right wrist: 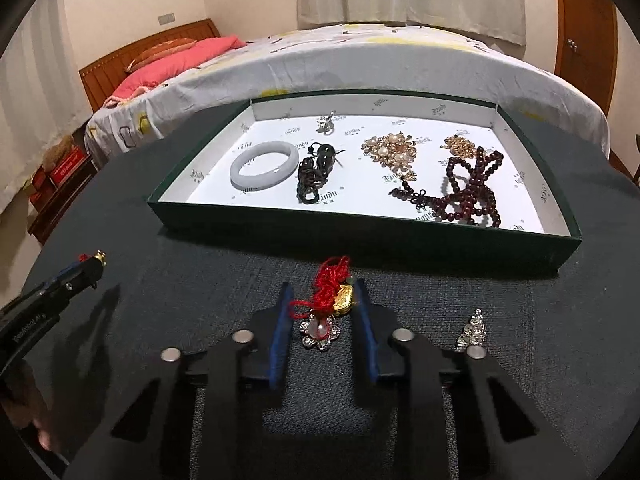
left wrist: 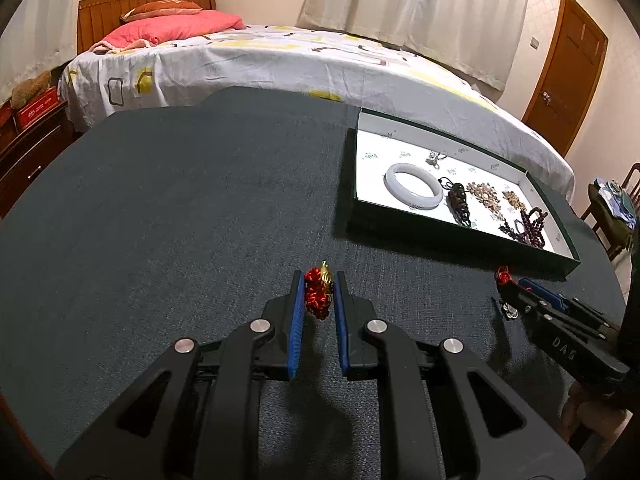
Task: Organize jewelry
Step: 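Close the right tool on the red-tasseled pearl pendant while the left tool holds the charm, then carry the charm and pendant into the white box and open both tools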
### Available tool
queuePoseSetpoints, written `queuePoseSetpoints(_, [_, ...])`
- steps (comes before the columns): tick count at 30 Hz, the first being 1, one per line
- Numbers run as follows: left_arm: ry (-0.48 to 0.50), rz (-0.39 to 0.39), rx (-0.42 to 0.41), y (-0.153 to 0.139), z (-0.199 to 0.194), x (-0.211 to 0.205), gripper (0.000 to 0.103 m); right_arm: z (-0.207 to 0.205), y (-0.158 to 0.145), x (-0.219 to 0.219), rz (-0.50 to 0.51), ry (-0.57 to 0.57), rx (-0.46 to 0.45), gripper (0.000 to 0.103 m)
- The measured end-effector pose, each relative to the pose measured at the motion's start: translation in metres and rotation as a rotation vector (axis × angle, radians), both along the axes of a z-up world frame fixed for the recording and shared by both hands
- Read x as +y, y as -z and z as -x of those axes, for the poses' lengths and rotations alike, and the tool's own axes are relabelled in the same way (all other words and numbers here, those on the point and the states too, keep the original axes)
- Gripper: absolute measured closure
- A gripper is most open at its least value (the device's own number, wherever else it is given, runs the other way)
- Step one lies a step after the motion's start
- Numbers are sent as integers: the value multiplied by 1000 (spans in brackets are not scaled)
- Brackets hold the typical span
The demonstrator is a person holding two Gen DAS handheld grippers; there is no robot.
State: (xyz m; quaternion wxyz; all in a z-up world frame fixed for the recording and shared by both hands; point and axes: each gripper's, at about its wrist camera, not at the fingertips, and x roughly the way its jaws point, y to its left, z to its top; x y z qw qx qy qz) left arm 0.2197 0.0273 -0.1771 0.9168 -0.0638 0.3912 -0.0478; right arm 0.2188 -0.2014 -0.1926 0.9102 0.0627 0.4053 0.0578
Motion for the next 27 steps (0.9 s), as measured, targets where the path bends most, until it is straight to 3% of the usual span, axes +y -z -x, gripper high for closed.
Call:
queuePoseSetpoints(3, [4, -2, 0, 0, 0, -1, 89, 1, 0, -2, -21, -6, 1, 91])
queuePoseSetpoints(17, [10, 0, -14, -2, 2, -4, 89, 14, -28, -11, -60, -10, -98, 93])
queuePoseSetpoints(27, [43, 20, -76, -29, 9, -17, 89, 27, -72, -28, -73, -4, -216, 93])
